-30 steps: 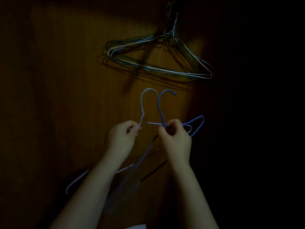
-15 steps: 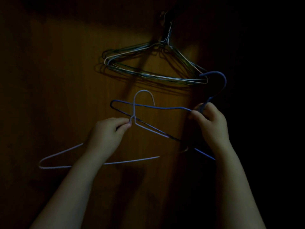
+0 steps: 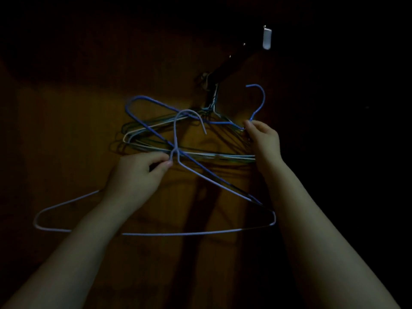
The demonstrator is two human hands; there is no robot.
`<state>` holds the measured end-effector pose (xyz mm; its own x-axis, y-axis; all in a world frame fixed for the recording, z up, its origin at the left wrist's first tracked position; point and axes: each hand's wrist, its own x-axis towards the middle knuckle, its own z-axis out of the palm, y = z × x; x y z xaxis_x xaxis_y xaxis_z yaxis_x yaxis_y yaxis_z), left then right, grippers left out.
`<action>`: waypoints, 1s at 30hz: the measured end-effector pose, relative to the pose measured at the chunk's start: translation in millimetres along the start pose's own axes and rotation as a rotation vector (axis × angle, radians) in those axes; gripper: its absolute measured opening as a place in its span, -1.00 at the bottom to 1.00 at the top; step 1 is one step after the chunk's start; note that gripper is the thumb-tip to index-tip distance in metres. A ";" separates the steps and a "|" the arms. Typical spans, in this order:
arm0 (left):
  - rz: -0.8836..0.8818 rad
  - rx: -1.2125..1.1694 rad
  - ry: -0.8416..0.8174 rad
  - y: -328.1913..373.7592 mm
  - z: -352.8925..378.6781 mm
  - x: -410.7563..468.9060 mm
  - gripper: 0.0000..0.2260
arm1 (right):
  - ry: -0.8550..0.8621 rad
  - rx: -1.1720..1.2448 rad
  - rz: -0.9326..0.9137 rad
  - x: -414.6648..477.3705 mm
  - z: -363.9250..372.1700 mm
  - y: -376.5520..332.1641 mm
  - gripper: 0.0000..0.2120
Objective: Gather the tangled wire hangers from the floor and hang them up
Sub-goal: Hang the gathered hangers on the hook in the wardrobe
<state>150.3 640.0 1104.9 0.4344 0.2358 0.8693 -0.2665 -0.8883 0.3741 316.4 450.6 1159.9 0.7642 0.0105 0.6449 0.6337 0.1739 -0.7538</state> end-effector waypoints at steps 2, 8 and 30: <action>0.019 0.027 -0.013 -0.2 0.3 13.4 -0.71 | 0.028 0.035 -0.003 21.5 12.0 -3.9 -0.82; 0.055 0.140 -0.032 -9.3 2.3 47.4 -0.68 | 0.073 -0.039 -0.037 71.0 42.8 -18.0 -0.82; -0.087 0.150 -0.101 -25.8 20.9 33.1 -0.92 | 0.072 -0.544 -0.069 45.4 67.3 -9.8 -0.81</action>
<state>189.6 662.5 1117.2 0.5362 0.2802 0.7963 -0.0962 -0.9169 0.3874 336.8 515.7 1205.0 0.7127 -0.0532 0.6994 0.6388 -0.3627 -0.6785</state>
